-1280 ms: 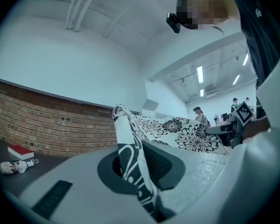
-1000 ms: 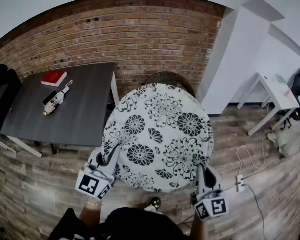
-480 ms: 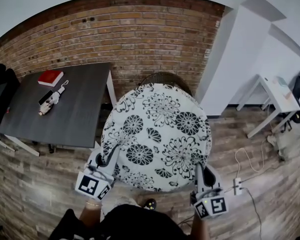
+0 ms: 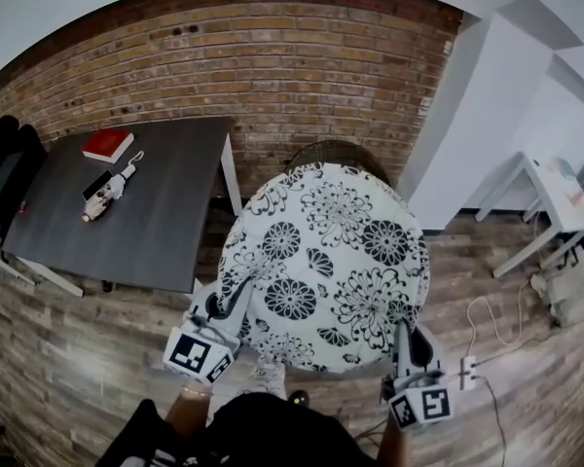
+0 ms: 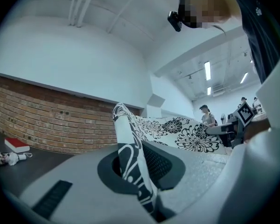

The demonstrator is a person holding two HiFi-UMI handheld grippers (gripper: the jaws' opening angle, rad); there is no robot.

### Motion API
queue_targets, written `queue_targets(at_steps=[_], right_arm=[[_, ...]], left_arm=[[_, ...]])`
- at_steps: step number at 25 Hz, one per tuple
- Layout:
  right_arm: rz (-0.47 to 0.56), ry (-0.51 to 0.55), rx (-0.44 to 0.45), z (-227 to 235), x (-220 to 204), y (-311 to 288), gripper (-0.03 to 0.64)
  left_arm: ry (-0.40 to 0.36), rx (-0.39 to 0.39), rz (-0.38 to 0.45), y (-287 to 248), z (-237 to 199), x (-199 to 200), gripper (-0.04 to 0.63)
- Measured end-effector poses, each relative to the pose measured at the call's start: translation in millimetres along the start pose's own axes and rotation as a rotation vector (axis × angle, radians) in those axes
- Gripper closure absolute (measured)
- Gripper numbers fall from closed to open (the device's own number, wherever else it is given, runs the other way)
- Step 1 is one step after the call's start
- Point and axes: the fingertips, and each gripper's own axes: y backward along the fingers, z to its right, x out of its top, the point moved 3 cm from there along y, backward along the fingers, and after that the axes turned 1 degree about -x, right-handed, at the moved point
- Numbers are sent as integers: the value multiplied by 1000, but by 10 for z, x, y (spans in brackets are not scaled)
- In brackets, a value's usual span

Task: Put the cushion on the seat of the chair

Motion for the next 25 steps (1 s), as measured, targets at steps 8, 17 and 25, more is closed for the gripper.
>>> queue_targets(at_steps=[8,17,25], right_arm=[[-2,-27,-4,-57,142,52,598],[2,1,-75,-285,273,148,598],[-3,-7,-191,-172,-36,47,598]], left_arm=[[-9,-15,-44,106,111,86,583],[32,-82,-65,134,30,114,583],[47,-184,-40,-176,-146,-236,583]])
